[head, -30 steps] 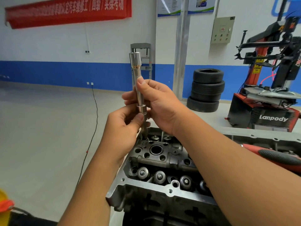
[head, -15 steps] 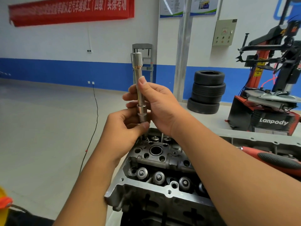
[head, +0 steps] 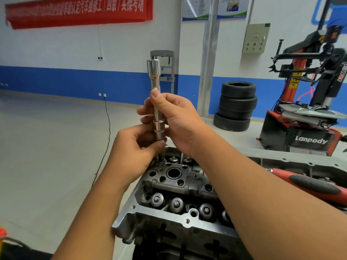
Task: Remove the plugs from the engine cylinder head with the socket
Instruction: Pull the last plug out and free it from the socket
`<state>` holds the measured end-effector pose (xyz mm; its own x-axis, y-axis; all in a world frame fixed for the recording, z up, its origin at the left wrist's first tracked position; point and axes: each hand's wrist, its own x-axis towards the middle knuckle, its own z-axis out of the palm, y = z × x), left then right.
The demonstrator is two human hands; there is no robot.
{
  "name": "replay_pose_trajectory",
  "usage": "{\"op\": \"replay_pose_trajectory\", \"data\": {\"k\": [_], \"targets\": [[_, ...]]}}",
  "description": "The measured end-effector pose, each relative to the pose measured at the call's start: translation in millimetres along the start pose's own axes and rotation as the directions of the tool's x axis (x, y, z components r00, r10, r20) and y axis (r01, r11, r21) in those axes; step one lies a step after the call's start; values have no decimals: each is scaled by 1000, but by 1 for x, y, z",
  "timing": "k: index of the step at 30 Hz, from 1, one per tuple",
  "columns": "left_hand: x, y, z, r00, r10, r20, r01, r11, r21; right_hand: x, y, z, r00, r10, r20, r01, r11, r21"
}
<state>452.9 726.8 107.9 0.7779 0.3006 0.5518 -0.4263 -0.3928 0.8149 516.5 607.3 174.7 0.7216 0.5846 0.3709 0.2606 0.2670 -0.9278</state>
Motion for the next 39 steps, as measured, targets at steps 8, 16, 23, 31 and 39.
{"op": "replay_pose_trajectory", "data": {"k": [8, 16, 23, 31, 39], "targets": [[2, -4, 0, 996, 5, -87, -6, 1000, -7, 0, 2, 0, 999, 9, -32, -7, 999, 38], [2, -1, -1, 999, 29, 41, -24, 995, -101, 0, 0, 2, 998, 14, -53, -15, 1000, -16], [2, -5, 3, 997, 15, -73, -23, 994, -104, -2, 1, 4, 999, 3, -51, -3, 1000, 5], [2, -7, 2, 1000, -6, 28, 10, 988, -152, -2, 0, 6, 998, 20, -58, -19, 1000, 18], [-2, -5, 9, 1000, -3, -19, 0, 992, -123, -3, 6, 4, 998, 12, -62, -8, 998, 63]]}}
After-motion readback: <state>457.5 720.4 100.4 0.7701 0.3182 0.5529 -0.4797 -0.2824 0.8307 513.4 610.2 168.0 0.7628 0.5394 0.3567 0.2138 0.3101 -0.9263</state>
